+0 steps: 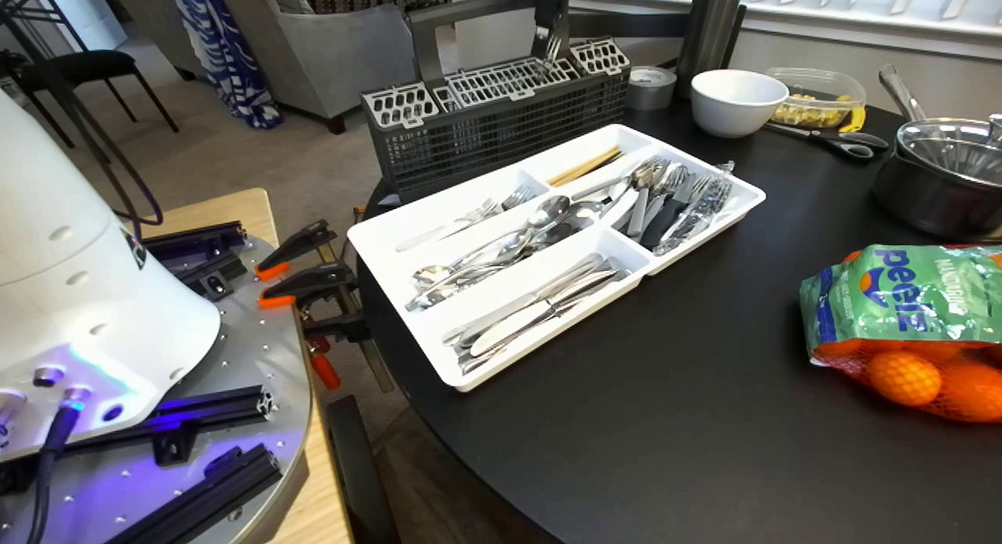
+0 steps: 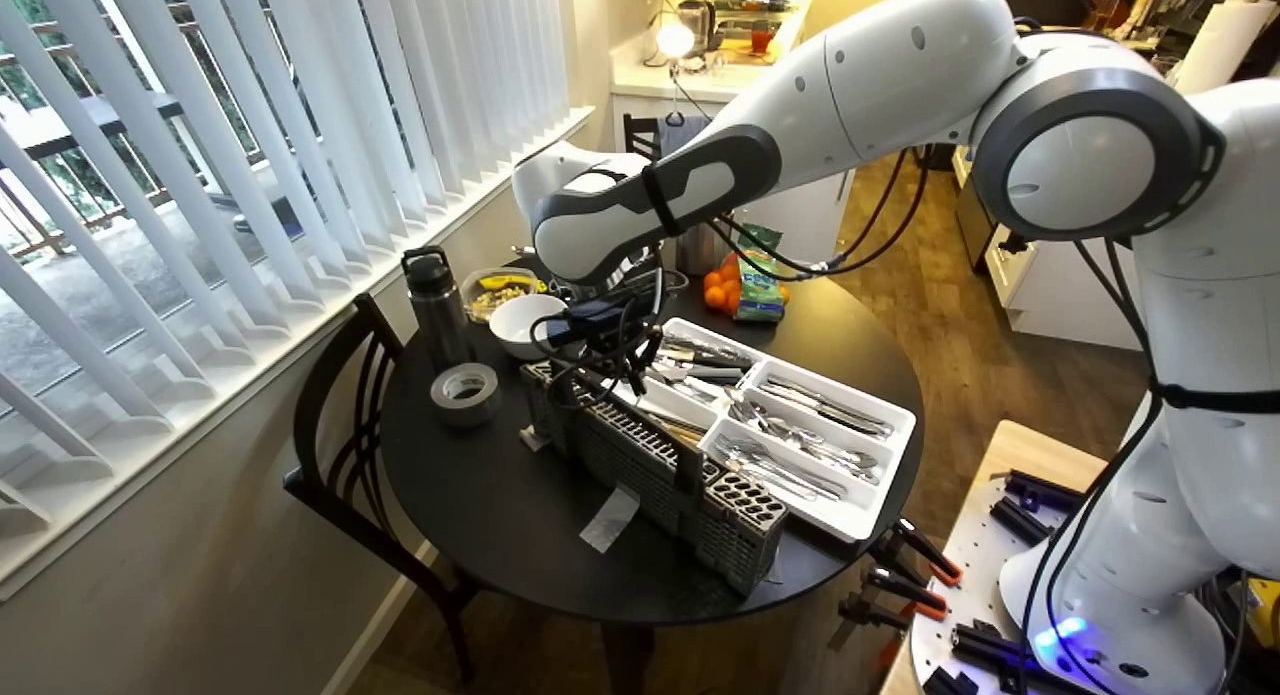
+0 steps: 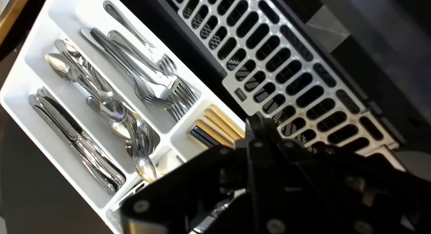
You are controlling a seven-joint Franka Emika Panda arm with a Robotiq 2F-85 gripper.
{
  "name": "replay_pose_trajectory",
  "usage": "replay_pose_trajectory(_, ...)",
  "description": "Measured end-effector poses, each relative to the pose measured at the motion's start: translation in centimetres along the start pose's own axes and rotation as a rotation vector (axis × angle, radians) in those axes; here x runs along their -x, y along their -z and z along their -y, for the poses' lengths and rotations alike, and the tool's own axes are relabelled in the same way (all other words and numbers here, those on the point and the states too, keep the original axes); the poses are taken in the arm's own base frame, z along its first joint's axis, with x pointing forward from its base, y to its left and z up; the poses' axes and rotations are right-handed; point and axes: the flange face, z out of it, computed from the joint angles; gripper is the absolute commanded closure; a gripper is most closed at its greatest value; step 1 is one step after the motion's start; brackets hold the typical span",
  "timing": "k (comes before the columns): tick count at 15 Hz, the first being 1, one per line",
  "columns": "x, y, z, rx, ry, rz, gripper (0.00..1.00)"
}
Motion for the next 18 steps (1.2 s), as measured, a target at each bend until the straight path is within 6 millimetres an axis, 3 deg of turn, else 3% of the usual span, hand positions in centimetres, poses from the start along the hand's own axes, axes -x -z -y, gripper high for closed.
replay_pose_trajectory(9,2.4,1.9,0.3,0.002,0.051,-0.075,0.97)
replay_pose_trajectory(18,5.1,5.5,-2.8,-0.014,0.067,-0.194,0.97)
